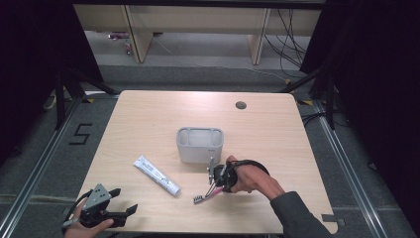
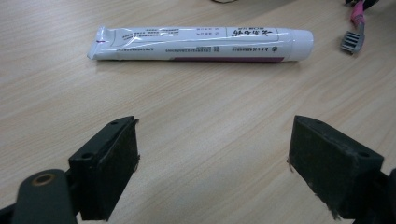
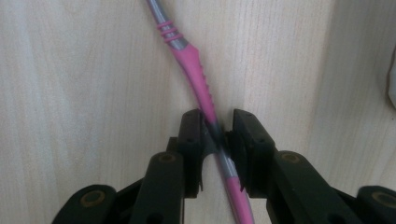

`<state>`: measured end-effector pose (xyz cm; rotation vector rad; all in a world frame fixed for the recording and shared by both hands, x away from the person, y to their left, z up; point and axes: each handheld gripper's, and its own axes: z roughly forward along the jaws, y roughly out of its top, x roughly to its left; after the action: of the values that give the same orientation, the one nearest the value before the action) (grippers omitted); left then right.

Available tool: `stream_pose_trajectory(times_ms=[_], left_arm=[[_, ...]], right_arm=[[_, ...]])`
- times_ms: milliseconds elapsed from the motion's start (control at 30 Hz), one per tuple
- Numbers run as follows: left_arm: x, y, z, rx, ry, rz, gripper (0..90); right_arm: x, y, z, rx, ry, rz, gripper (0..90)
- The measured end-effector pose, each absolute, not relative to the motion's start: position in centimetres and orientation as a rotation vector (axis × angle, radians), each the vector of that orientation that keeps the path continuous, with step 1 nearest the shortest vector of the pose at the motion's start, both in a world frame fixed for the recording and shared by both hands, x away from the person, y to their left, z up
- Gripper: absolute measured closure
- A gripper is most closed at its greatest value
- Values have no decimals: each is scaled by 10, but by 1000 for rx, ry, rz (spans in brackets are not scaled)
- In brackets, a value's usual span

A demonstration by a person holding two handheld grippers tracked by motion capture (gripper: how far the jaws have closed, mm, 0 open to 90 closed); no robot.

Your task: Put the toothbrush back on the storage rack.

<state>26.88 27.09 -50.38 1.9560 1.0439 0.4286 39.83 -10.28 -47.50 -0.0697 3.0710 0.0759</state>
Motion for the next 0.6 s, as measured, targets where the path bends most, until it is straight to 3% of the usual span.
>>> stream_pose_trajectory(times_ms=[600], left_arm=[[268, 271, -504, 1962, 1044, 430, 152]], right_arm=[[399, -92, -476, -127, 3096, -53, 814]])
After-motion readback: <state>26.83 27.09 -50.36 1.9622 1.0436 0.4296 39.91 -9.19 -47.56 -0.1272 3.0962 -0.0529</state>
